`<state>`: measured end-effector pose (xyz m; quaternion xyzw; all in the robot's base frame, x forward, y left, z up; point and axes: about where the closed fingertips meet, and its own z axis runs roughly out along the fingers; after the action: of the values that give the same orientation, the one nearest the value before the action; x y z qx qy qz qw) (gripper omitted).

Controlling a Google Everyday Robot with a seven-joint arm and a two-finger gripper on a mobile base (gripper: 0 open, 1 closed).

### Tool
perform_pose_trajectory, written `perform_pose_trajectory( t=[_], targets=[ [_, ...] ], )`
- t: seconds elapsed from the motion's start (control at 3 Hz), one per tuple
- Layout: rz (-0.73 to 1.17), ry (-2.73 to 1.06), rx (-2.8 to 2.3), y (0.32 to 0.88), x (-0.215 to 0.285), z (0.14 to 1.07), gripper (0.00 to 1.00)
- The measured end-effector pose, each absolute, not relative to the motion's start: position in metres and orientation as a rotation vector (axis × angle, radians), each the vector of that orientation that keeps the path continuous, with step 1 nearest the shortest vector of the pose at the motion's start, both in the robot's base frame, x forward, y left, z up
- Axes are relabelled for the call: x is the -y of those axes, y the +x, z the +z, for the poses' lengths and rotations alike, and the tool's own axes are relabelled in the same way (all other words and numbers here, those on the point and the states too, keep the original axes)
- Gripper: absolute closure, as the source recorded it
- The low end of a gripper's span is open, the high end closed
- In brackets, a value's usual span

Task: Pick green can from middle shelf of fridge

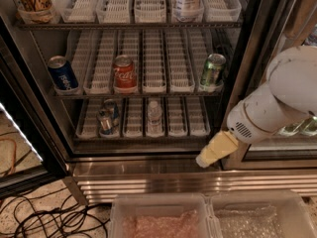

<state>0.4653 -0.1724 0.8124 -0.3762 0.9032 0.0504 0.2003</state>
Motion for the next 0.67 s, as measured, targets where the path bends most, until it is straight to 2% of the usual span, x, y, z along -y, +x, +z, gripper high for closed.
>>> perform_pose_trajectory(
  t=[0.33,0.67],
  targets=[
    [0.164,-0.872,-2.56,0.4918,0.1787,0.8013,0.0],
    [0.171,-0.845,-2.569,0.4924,0.1783,0.8004,0.0]
  ],
)
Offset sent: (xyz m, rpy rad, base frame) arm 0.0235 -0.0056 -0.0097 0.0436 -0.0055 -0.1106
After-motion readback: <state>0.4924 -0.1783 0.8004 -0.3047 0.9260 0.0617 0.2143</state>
